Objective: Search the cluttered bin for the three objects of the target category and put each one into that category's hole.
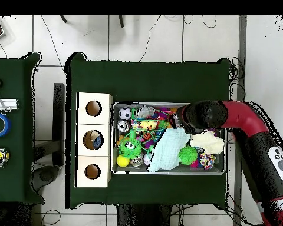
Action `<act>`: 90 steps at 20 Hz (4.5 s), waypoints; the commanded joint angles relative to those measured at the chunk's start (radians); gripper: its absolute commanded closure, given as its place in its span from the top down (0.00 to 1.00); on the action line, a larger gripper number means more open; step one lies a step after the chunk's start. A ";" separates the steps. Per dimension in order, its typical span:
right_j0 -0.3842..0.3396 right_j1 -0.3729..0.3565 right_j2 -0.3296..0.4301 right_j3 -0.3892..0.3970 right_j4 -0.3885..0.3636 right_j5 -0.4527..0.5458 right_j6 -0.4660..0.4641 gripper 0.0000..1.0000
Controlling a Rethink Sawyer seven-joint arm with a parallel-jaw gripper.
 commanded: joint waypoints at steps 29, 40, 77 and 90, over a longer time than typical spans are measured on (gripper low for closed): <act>-0.109 -0.147 0.004 0.251 -0.087 -0.044 -0.274 1.00; -0.180 0.002 -0.005 0.255 -0.162 -0.192 -0.307 1.00; -0.125 0.111 -0.132 0.282 -0.171 -0.349 -0.198 1.00; -0.089 0.114 -0.169 0.320 -0.212 -0.452 -0.072 1.00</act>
